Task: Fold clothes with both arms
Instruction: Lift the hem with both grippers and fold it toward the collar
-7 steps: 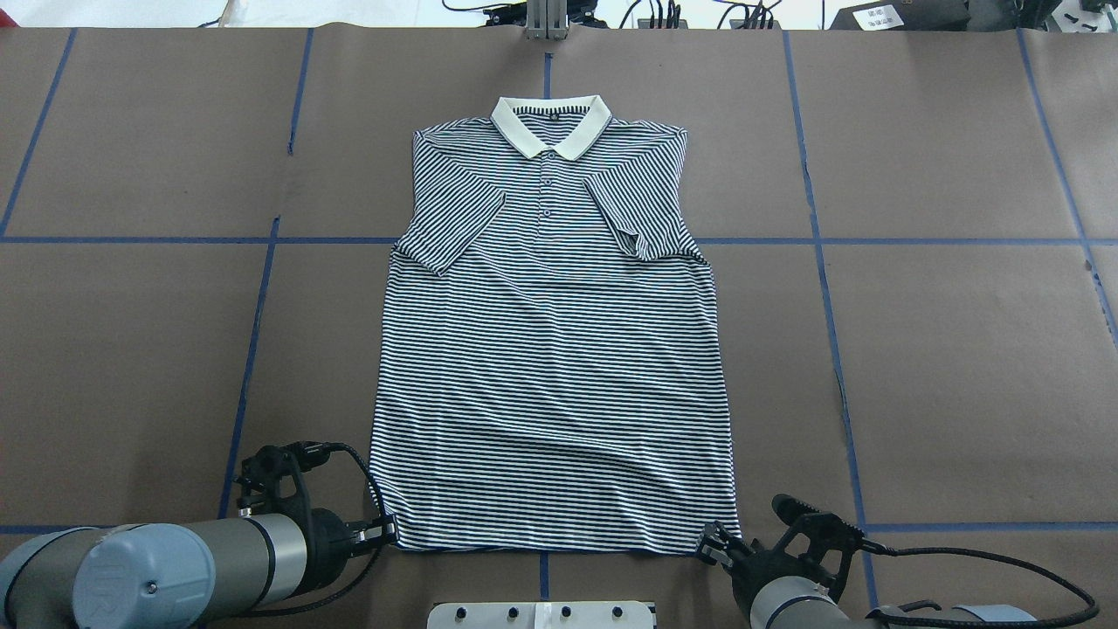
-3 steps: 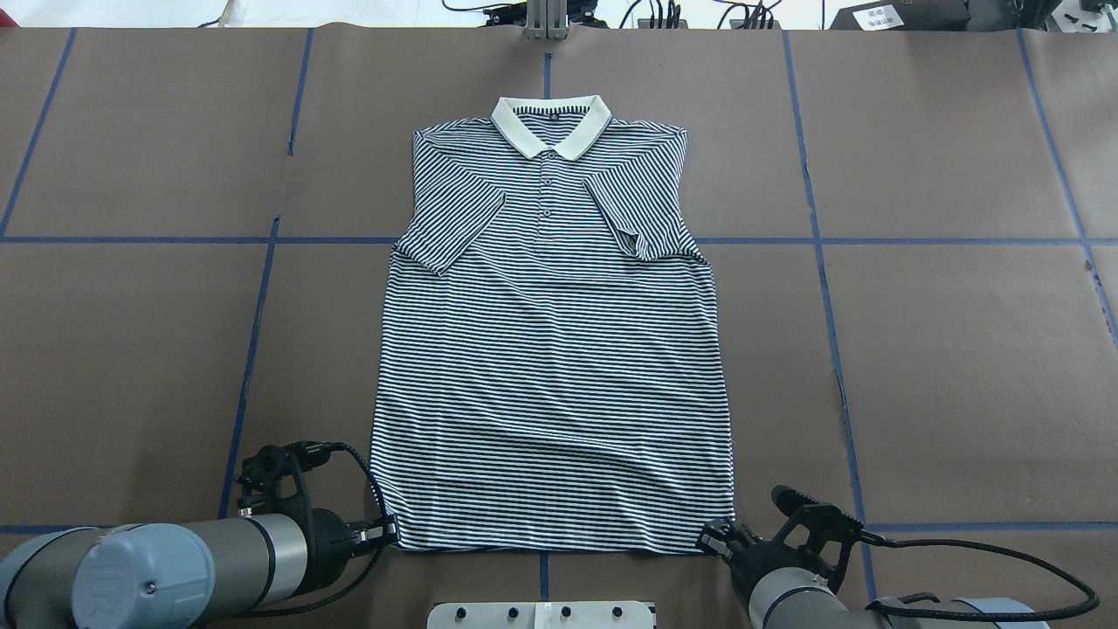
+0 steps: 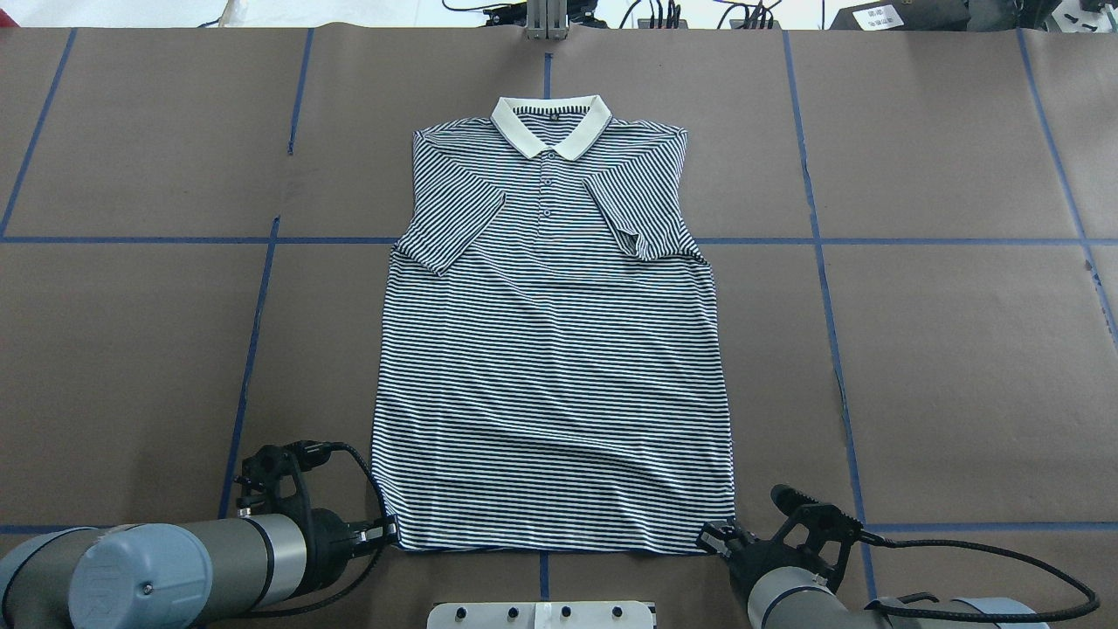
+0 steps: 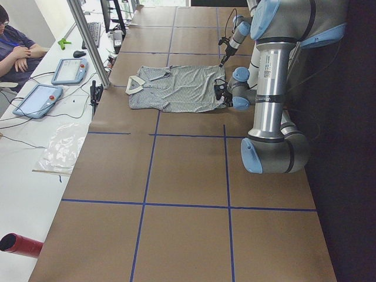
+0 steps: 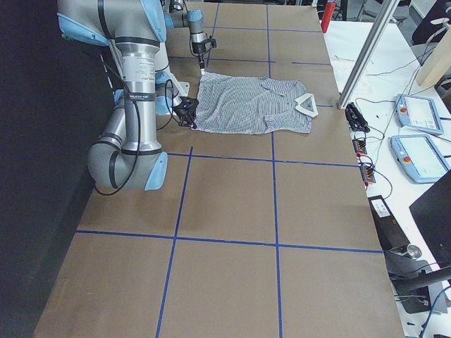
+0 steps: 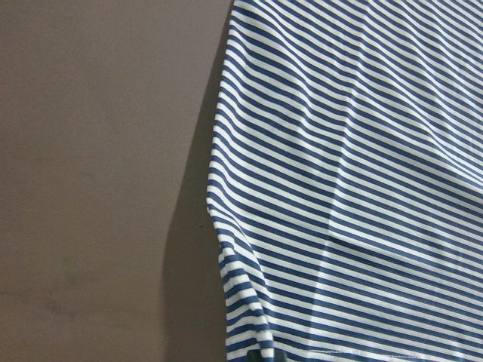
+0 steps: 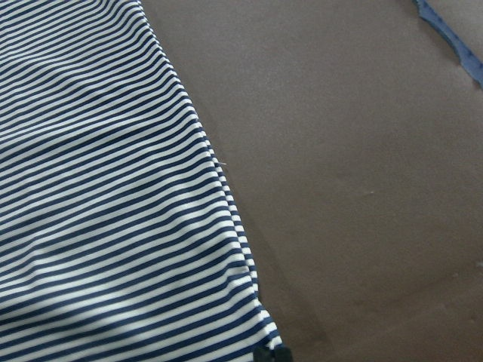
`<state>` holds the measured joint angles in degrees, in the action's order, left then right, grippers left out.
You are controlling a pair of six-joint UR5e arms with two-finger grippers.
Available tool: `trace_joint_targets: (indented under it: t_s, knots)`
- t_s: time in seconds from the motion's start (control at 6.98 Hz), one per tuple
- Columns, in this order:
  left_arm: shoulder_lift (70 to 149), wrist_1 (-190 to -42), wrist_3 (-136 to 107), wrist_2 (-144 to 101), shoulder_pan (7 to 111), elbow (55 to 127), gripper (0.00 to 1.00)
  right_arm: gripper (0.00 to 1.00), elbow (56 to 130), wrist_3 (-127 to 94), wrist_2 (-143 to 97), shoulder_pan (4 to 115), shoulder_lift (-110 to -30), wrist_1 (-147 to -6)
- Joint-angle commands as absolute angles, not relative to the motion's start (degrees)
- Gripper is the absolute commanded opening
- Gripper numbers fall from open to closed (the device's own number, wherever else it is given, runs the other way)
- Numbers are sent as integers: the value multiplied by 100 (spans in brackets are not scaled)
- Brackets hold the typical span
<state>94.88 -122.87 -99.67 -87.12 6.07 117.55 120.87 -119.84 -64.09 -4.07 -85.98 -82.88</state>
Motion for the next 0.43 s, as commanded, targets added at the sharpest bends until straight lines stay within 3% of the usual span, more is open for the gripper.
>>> trace_joint_targets:
  t_s: [0.0,0.29]
  knots:
    - [9431,-12191,-9949,-8754,641,12073,0,0,12442,-11884,-6433,-300,-8700,-8297]
    - [9500,-10198,-9896,-9357,720,13868,0,0,13861,-11654,-6512,-307,-9026,-9161]
